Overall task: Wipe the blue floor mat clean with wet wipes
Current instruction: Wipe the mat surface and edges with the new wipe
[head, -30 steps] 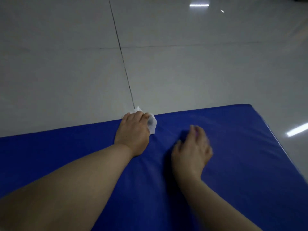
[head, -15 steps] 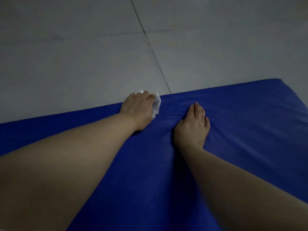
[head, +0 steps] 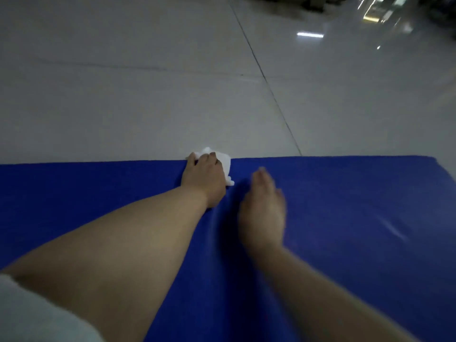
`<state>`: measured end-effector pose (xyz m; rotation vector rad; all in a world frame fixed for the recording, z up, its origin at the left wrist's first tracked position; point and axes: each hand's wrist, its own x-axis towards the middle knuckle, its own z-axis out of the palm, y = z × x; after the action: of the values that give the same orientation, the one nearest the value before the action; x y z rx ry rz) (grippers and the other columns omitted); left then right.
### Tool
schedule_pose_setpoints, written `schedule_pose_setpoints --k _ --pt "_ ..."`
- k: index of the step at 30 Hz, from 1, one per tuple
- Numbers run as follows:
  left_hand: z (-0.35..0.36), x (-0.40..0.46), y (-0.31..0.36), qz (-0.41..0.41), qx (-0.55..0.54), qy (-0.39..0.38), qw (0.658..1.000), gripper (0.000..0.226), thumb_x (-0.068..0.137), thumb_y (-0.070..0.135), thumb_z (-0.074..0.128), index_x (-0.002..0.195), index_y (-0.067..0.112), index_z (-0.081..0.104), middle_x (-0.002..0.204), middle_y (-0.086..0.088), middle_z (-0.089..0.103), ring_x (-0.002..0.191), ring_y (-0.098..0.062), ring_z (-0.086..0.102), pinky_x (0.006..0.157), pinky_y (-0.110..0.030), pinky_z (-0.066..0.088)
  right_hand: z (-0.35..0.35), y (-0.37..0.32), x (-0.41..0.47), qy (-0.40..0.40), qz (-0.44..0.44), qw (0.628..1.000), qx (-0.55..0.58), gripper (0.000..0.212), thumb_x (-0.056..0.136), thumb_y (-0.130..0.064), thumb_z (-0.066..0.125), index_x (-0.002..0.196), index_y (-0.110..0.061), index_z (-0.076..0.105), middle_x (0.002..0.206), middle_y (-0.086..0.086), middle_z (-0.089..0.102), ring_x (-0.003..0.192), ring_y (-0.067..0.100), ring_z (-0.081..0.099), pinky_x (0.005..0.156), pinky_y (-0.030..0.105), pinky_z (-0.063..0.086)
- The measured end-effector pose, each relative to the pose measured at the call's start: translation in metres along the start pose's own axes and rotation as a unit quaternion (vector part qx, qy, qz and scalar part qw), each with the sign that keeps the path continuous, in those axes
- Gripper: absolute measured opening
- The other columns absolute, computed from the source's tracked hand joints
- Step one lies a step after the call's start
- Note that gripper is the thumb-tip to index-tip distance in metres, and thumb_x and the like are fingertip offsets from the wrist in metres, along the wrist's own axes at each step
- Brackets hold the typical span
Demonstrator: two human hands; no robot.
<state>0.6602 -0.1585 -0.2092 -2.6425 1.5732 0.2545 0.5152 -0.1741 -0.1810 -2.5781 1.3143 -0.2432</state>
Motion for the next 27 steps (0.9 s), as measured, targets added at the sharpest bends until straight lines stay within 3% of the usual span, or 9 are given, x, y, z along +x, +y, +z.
schedule_pose_setpoints --k 2,5,9,13,16,18,20,23,27 --pt "-0.007 -0.004 0.0 0.001 -0.008 -0.005 1.0 0.042 0.094 0.024 0.043 0.134 0.009 0.044 0.136 -0.006 0.04 0.128 -0.021 0.034 0.114 -0.044 0.016 0.022 -0.039 -0.028 -0.095 0.028 0.995 0.013 0.059 0.098 -0.026 0.012 0.153 -0.008 0.002 0.16 0.006 -0.01 0.147 0.019 -0.006 0.117 0.036 -0.004" --pt "-0.021 -0.009 -0.01 0.024 0.009 -0.004 1.0 0.044 0.093 0.02 0.045 0.136 0.01 0.042 0.142 -0.005 0.039 0.131 -0.021 0.034 0.116 -0.047 0.01 0.042 -0.043 -0.034 -0.095 0.057 0.994 -0.009 0.076 0.079 -0.038 -0.018 0.149 -0.009 -0.014 0.158 0.004 -0.022 0.145 0.018 -0.019 0.112 0.036 -0.016" --pt "-0.028 -0.025 -0.044 0.047 0.069 -0.007 0.996 0.05 0.092 0.018 0.049 0.139 0.01 0.035 0.144 -0.005 0.038 0.129 -0.02 0.037 0.119 -0.045 0.002 0.04 -0.041 -0.034 -0.106 0.064 0.992 -0.038 0.058 0.102 -0.03 0.012 0.151 -0.01 -0.01 0.158 0.003 -0.019 0.145 0.017 -0.017 0.115 0.036 -0.013" --pt "-0.029 -0.049 -0.089 0.06 0.103 -0.012 0.993 0.047 0.093 0.012 0.044 0.139 0.01 0.036 0.139 -0.005 0.042 0.124 -0.019 0.041 0.119 -0.04 0.007 0.039 -0.05 -0.037 -0.103 0.077 0.99 -0.048 0.059 0.102 -0.03 0.015 0.151 -0.008 -0.009 0.159 0.005 -0.017 0.146 0.019 -0.015 0.116 0.039 -0.01" --pt "-0.046 -0.05 -0.098 0.054 -0.019 -0.088 0.994 0.026 0.092 0.011 0.044 0.117 0.019 0.048 0.117 -0.001 0.051 0.112 -0.019 0.044 0.097 -0.034 0.038 0.04 -0.054 -0.035 -0.102 0.089 0.989 -0.056 0.058 0.102 -0.028 0.014 0.151 -0.007 -0.009 0.159 0.006 -0.018 0.146 0.02 -0.015 0.117 0.041 -0.009" --pt "-0.058 -0.045 -0.089 0.038 -0.09 -0.146 0.984 0.017 0.095 0.02 0.041 0.106 0.022 0.054 0.112 0.007 0.054 0.117 -0.02 0.046 0.102 -0.034 0.035 0.041 -0.057 -0.035 -0.106 0.092 0.988 -0.057 0.058 0.102 -0.027 0.014 0.151 -0.007 -0.01 0.158 0.006 -0.019 0.146 0.021 -0.016 0.117 0.042 -0.01" --pt "-0.057 -0.036 -0.074 0.018 -0.134 -0.124 0.983 0.028 0.097 0.036 0.032 0.089 0.023 0.055 0.108 0.011 0.062 0.111 -0.019 0.053 0.105 -0.035 0.029 0.041 -0.058 -0.035 -0.106 0.092 0.988 -0.058 0.059 0.101 -0.026 0.014 0.151 -0.007 -0.01 0.158 0.006 -0.019 0.145 0.02 -0.017 0.116 0.042 -0.01" --pt "-0.039 -0.022 -0.051 -0.058 -0.103 -0.074 0.99 0.056 0.096 0.061 0.024 0.116 0.016 0.051 0.118 -0.005 0.053 0.11 -0.027 0.052 0.099 -0.04 0.035 0.041 -0.057 -0.035 -0.106 0.092 0.989 -0.053 0.059 0.101 -0.026 0.014 0.151 -0.007 -0.012 0.158 0.005 -0.021 0.145 0.02 -0.019 0.116 0.042 -0.011" --pt "-0.013 -0.027 -0.043 -0.045 -0.017 0.007 0.999 0.041 0.1 0.043 0.037 0.127 0.013 0.046 0.128 -0.008 0.044 0.113 -0.028 0.047 0.104 -0.044 0.031 0.043 -0.054 -0.033 -0.106 0.079 0.989 -0.058 0.06 0.101 -0.028 0.015 0.15 -0.008 -0.012 0.158 0.005 -0.021 0.145 0.02 -0.019 0.115 0.041 -0.011"
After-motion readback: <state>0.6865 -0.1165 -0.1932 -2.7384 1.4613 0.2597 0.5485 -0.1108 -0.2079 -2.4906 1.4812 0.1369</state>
